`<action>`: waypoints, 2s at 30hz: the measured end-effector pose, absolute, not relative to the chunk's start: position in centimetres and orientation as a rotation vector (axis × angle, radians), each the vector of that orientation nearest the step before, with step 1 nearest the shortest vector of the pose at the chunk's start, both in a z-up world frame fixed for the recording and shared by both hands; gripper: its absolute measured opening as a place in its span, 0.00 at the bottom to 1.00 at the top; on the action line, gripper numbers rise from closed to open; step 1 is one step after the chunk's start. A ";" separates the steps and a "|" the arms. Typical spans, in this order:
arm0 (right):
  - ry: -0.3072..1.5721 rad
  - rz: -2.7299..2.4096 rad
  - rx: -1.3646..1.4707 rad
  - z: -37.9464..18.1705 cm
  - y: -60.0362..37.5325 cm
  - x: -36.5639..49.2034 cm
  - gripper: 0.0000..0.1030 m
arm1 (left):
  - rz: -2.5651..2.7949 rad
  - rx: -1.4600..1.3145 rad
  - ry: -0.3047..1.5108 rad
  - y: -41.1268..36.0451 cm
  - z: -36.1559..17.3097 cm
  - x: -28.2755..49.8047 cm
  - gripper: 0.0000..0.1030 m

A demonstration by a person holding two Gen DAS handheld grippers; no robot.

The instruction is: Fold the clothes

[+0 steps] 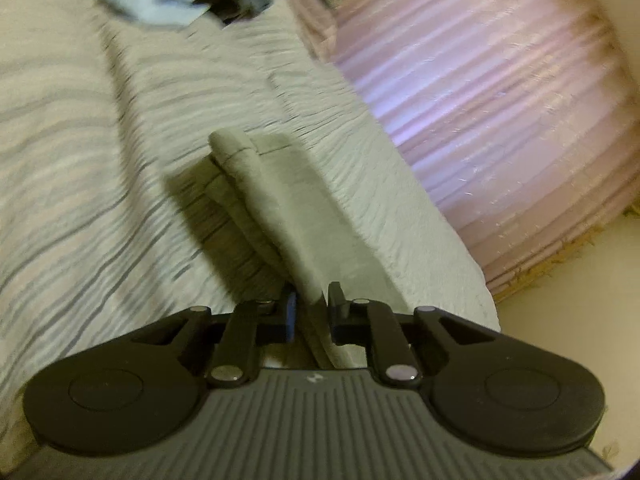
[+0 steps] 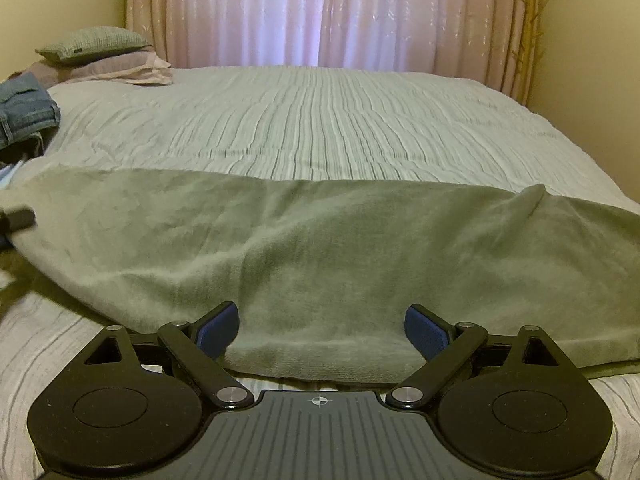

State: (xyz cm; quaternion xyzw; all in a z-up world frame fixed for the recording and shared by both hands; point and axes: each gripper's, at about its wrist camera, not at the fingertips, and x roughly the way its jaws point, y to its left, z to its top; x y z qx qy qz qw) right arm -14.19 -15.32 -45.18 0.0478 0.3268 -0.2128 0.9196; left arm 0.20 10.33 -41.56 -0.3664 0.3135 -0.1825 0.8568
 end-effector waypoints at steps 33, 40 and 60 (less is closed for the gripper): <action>0.192 -0.456 1.014 -40.2 -38.5 -34.4 0.90 | -1.153 0.054 0.771 -21.1 -36.0 -11.1 0.20; 0.353 -0.423 1.344 -43.2 -41.2 -29.8 0.65 | -1.071 -0.078 0.764 -15.7 -34.1 -8.6 0.21; 0.270 -0.568 1.054 -42.8 -38.9 -32.1 0.09 | -0.979 -0.142 0.756 -11.9 -35.0 -5.4 0.20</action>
